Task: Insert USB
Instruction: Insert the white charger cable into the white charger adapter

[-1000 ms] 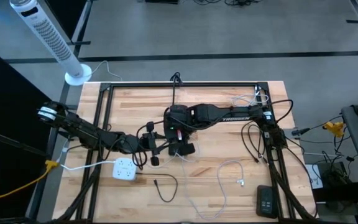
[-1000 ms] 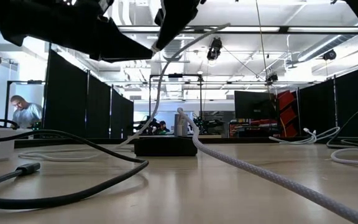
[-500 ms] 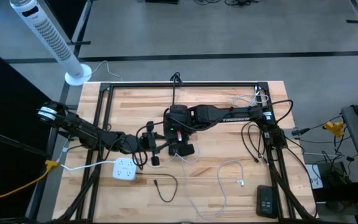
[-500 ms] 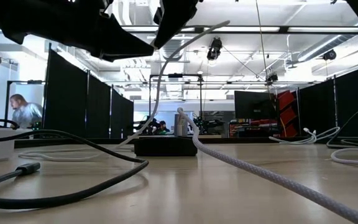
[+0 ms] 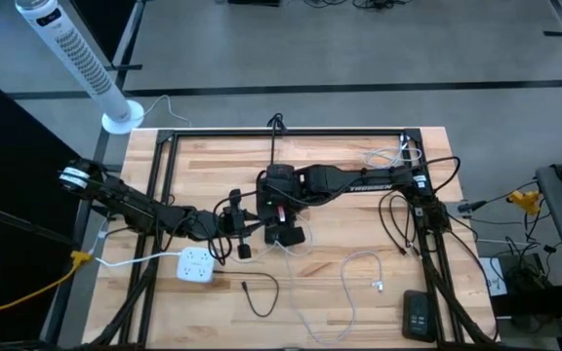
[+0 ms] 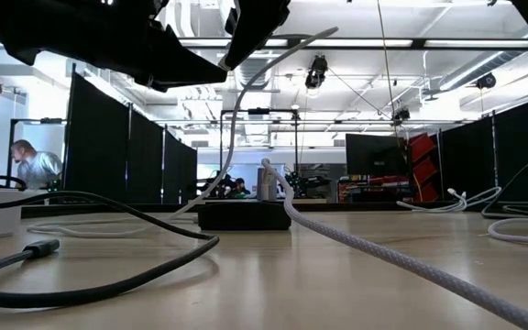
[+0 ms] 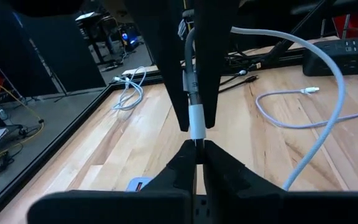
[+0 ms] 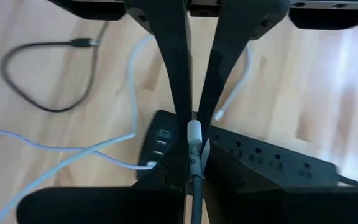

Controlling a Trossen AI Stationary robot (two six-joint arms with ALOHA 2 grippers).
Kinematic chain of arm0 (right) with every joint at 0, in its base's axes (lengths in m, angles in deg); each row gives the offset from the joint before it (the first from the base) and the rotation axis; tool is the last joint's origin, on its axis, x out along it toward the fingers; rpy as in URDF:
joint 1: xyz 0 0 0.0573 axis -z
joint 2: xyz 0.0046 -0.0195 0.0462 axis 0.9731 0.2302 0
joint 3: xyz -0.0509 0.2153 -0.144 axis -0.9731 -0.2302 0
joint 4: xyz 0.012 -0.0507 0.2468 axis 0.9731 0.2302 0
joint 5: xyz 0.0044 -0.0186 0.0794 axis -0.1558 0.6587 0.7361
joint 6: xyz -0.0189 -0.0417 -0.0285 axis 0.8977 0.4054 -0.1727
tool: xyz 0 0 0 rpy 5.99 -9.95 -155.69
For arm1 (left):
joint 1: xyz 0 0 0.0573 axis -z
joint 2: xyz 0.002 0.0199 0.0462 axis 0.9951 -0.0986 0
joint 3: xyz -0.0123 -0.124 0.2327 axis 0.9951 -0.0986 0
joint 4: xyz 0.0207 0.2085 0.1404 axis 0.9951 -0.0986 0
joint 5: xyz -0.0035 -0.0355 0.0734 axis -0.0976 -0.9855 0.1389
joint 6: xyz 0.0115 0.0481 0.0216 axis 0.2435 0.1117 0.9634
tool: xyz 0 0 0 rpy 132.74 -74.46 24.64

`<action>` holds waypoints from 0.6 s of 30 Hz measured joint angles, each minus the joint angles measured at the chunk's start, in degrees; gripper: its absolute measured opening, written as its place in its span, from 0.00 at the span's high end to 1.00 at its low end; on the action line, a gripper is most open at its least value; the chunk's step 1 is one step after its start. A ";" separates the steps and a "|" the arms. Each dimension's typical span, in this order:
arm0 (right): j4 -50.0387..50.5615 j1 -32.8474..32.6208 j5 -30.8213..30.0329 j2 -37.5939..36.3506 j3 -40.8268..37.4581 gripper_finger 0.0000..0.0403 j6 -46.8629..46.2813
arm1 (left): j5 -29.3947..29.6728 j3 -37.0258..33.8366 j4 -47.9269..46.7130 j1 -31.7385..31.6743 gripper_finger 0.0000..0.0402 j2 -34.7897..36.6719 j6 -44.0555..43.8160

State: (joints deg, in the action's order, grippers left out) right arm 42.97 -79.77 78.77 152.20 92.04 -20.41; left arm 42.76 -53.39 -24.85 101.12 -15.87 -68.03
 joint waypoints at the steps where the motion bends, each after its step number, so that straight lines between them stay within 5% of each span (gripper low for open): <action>1: -0.10 0.07 1.04 0.00 0.00 0.97 0.11 | 0.00 -0.02 0.02 0.07 0.99 0.00 0.11; 11: -0.25 -0.06 -2.23 -1.85 -0.02 0.59 0.43 | 0.09 -1.42 0.87 -0.02 0.99 -0.04 0.46; 18: -2.45 -0.06 -3.42 -6.63 -2.49 0.58 -0.03 | -0.13 -2.11 4.42 0.00 0.99 0.40 0.46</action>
State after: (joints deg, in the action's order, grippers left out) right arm 40.52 -79.83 75.35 145.57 89.55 -20.44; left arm 42.63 -55.50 -20.43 101.12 -15.47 -67.57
